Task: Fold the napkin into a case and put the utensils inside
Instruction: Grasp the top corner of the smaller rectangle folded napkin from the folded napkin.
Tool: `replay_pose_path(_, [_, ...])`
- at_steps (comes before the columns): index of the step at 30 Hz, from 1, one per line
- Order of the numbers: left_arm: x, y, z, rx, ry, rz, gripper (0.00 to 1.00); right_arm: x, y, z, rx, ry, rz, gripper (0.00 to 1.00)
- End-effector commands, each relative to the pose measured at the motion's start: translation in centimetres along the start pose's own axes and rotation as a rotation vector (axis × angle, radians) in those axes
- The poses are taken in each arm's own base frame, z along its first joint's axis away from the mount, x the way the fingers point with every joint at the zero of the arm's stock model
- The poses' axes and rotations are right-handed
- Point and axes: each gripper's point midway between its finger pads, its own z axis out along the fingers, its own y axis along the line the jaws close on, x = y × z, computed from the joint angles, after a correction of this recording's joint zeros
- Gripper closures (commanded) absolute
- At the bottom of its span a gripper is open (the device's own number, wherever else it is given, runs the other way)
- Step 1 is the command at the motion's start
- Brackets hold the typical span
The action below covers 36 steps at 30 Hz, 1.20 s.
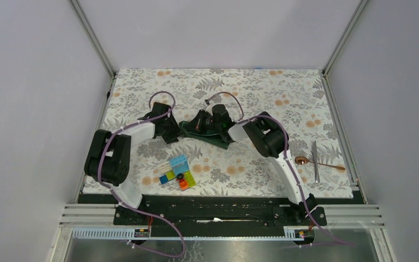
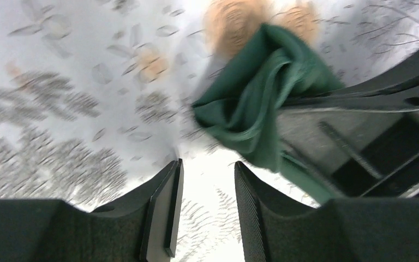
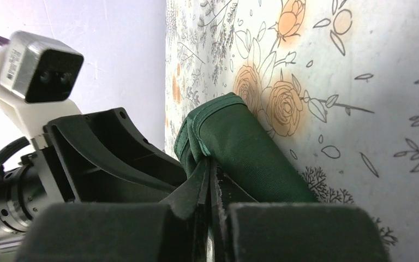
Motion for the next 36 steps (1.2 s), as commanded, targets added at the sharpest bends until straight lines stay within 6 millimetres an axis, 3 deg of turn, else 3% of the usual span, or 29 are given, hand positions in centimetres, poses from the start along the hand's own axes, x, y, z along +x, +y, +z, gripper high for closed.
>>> replay_pose_path(1, [-0.2, 2.9, -2.6, -0.076, -0.034, -0.030, 0.55, 1.1, -4.2, -1.3, 0.114, 0.019, 0.027, 0.95])
replay_pose_path(3, [-0.9, 2.4, -3.8, -0.047, -0.054, -0.032, 0.59, 0.9, -3.5, -1.6, 0.104, 0.029, 0.018, 0.92])
replay_pose_path(6, [-1.8, 0.0, -4.6, 0.042, -0.059, -0.022, 0.77, 0.4, -2.4, -1.9, 0.108, 0.036, -0.015, 0.89])
replay_pose_path(8, [-2.1, -1.5, -4.4, 0.102, -0.043, -0.024, 0.83, 0.0, -1.5, -1.9, 0.125, 0.042, -0.045, 0.89])
replay_pose_path(12, [-2.1, -3.2, -2.9, 0.134, 0.001, -0.015, 0.88, -0.5, -1.1, -1.9, 0.199, 0.082, -0.096, 1.00])
replay_pose_path(17, [-1.5, -4.1, -1.7, 0.149, 0.019, -0.008, 0.89, -1.0, 0.7, -2.8, 0.210, 0.078, -0.158, 1.00])
replay_pose_path(20, [-1.6, -4.0, -0.8, 0.135, 0.029, -0.004, 0.89, -1.1, 1.6, -3.1, 0.211, 0.086, -0.181, 0.98])
replay_pose_path(23, [-1.9, -3.6, -0.5, 0.113, 0.016, -0.009, 0.90, -1.3, 2.6, -3.5, 0.211, 0.095, -0.220, 0.88])
replay_pose_path(26, [-2.0, -3.0, -1.1, 0.091, -0.014, -0.005, 0.89, -1.7, 3.8, -4.0, 0.203, 0.101, -0.287, 0.79])
replay_pose_path(32, [-1.3, -1.4, -2.0, 0.049, -0.031, 0.003, 0.89, -2.5, 6.1, -4.1, 0.163, 0.127, -0.416, 0.74])
replay_pose_path(36, [-1.2, -1.0, -2.0, 0.044, -0.026, -0.002, 0.89, -2.6, 6.6, -3.7, 0.136, 0.148, -0.460, 0.66])
